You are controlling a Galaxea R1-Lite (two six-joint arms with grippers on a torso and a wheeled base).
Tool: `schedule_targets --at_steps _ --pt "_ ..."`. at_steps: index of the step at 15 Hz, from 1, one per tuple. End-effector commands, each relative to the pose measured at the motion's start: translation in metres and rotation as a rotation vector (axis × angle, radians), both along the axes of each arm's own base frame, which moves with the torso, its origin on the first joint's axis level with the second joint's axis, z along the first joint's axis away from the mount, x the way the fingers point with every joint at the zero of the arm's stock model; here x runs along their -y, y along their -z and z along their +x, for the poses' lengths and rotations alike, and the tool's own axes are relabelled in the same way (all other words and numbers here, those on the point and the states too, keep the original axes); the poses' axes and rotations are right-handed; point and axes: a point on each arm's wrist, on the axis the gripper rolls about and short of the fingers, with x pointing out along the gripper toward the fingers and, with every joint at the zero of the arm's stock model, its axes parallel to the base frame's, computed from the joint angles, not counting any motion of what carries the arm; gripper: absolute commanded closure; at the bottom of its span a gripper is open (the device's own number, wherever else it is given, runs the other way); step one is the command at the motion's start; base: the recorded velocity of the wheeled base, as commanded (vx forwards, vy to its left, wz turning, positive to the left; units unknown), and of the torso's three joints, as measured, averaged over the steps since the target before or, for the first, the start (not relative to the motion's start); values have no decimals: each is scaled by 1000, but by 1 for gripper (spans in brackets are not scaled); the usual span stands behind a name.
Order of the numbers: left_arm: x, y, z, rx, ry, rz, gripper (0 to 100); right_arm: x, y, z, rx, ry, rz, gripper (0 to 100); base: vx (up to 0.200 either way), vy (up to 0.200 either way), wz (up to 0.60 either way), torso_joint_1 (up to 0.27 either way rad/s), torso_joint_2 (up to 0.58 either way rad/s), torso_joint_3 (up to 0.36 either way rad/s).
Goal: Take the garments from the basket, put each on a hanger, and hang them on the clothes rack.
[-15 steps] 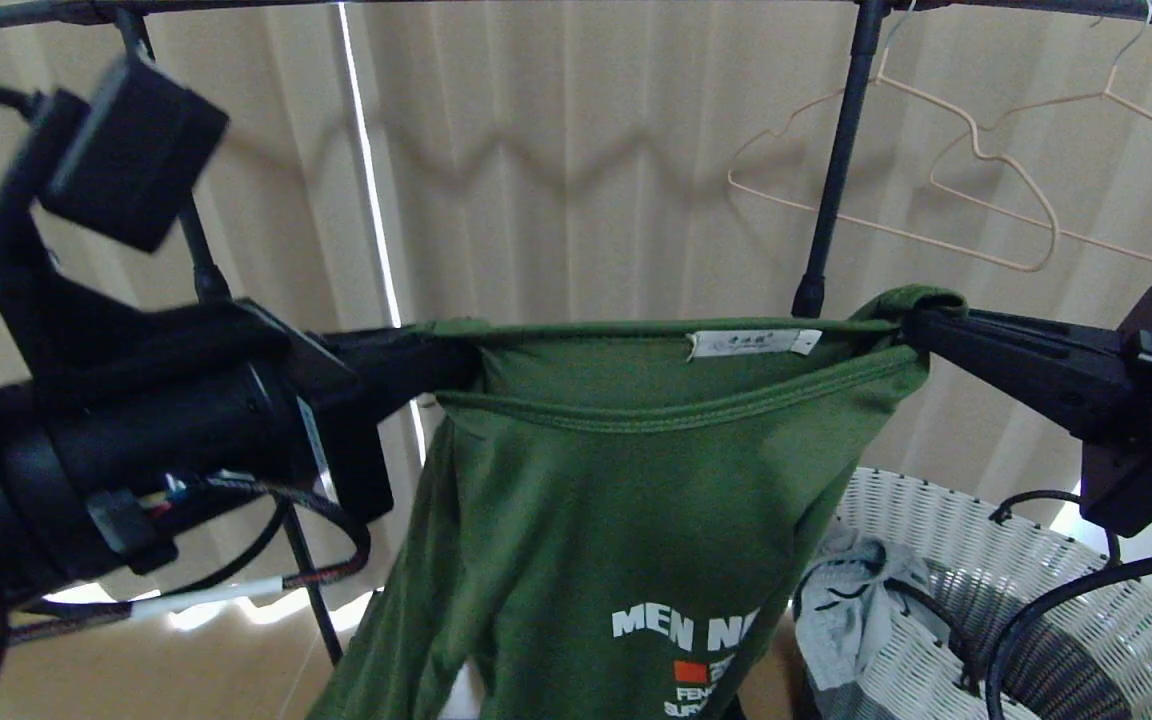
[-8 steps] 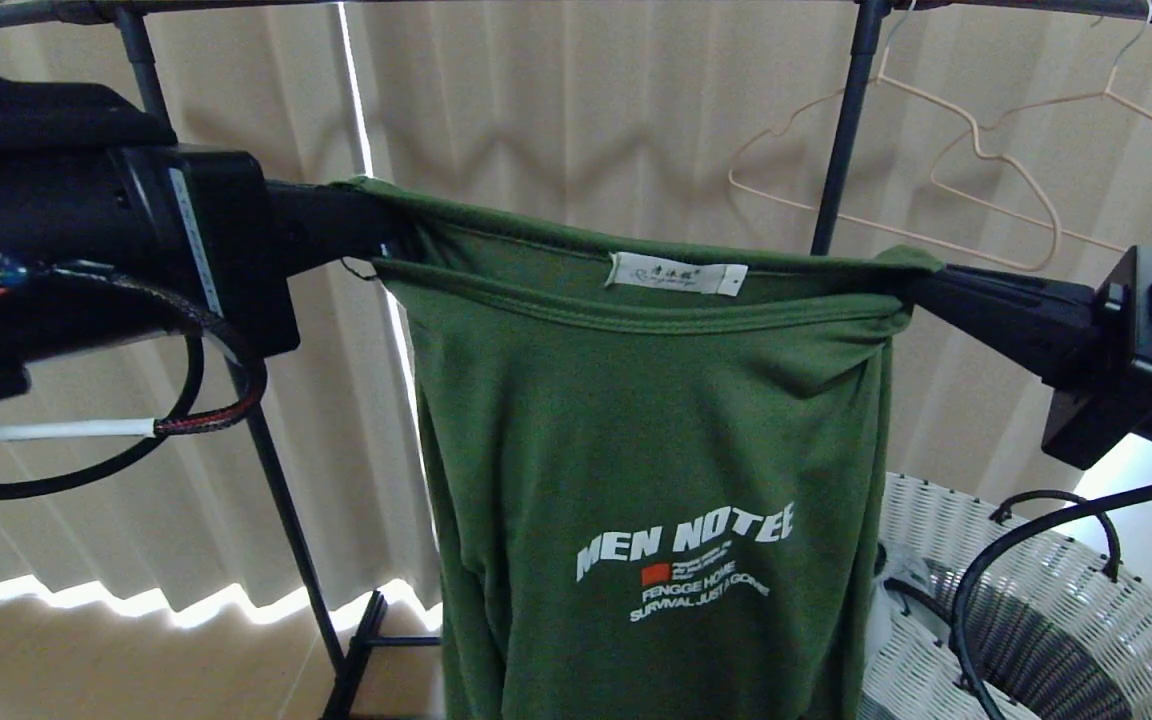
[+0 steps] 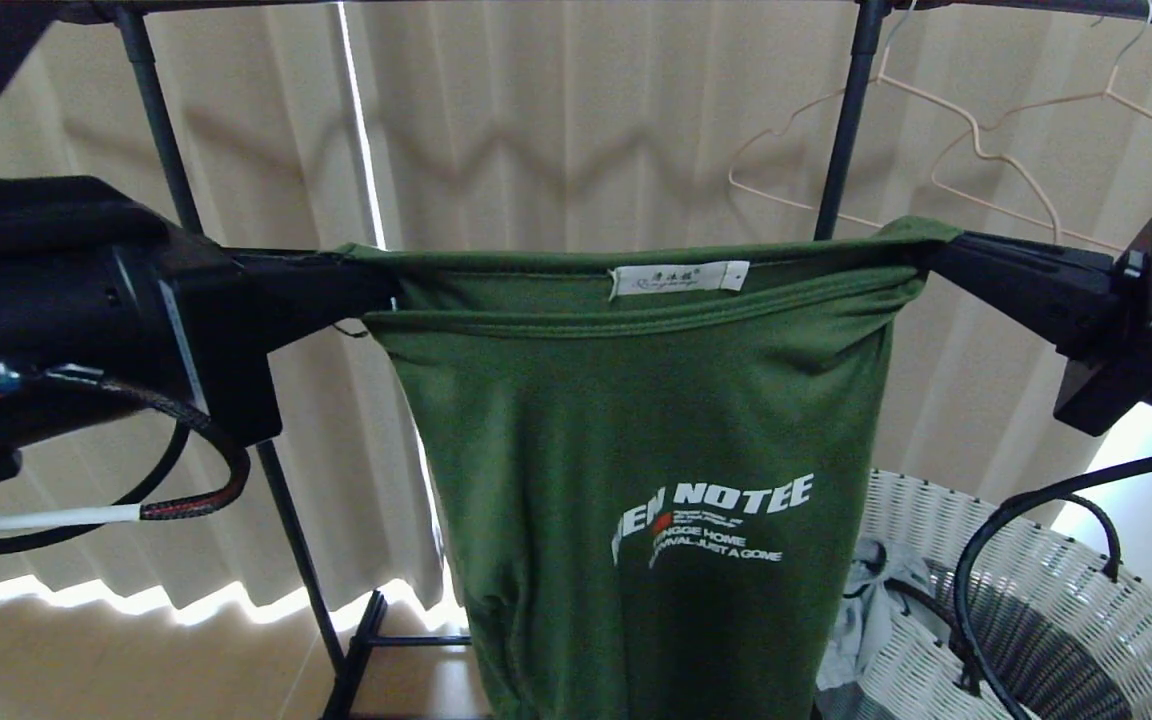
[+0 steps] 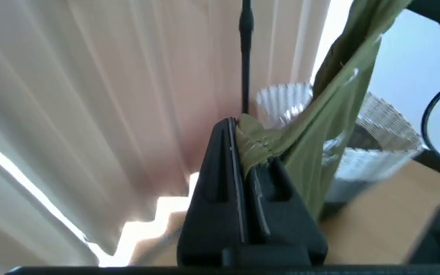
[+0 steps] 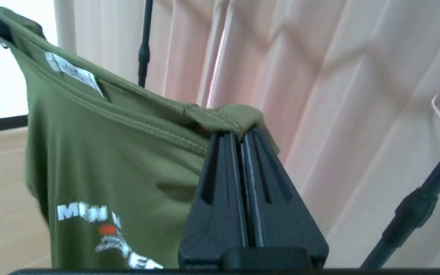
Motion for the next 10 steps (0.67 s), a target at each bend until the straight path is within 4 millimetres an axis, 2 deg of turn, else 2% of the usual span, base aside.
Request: schedule_targets --at_steps 1,3,6,10 --pt "-8 5 -2 42 -21 31 100 0 0 0 2 1 0 100 0 0 0 0 0 0" --pt "-14 7 8 92 -68 67 100 2 1 -3 2 1 -2 100 0 0 0 0 0 0" --pt "1 7 29 92 -51 48 100 7 -6 -16 32 -5 10 100 0 0 0 0 0 0" --pt "25 7 62 50 -44 -38 100 10 3 -26 17 -36 1 100 0 0 0 0 0 0"
